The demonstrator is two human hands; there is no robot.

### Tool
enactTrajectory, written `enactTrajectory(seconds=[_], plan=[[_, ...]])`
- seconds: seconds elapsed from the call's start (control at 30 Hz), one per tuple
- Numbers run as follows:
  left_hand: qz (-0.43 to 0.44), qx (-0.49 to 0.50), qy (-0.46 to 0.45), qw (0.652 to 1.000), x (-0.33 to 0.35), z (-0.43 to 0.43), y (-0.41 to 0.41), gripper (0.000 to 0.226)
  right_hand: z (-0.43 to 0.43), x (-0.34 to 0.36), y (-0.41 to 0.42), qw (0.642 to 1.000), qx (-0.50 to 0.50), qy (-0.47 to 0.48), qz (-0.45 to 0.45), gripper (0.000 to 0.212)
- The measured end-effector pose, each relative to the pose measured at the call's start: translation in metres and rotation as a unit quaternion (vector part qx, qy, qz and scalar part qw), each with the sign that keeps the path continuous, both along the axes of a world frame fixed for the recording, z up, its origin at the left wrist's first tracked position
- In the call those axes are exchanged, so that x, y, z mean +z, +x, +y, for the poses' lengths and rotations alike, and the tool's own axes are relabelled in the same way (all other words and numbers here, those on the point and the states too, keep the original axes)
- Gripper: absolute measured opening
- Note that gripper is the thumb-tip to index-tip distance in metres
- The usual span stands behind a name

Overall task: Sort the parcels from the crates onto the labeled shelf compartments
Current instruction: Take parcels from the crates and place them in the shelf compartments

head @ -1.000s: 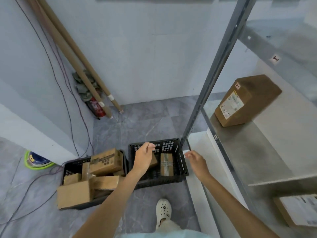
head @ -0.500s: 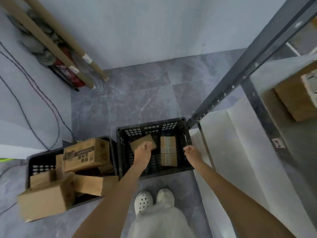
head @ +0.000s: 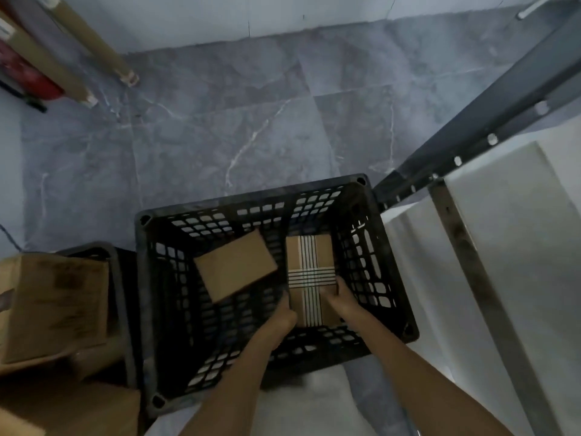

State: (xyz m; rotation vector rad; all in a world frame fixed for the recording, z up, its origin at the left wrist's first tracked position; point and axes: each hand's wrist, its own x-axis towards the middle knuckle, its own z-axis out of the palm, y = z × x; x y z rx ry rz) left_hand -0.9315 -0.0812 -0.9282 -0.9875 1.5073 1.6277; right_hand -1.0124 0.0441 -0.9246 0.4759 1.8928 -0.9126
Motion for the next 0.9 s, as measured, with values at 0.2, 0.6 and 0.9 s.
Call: enactTrajectory(seconds=[0.2, 0.6, 0.9], plan=[[0.048, 0.125, -0.025, 0.991, 0.051, 0.004, 0.017, 0.057, -0.003, 0.039, 0.014, 0.997, -0.032, -0.048, 0.042, 0.055], [0.180, 0.310, -0.118, 0.926, 0.395, -0.060, 0.020, 0.016, -0.028, 0.408, 0.036, 0.958, -0.061, -0.212, 0.182, 0.049], [0.201, 0.208, -0.044, 0.956, 0.654, -0.110, 0.041, 0.084, -0.050, 0.663, 0.044, 0.919, -0.054, -0.280, 0.272, 0.047]])
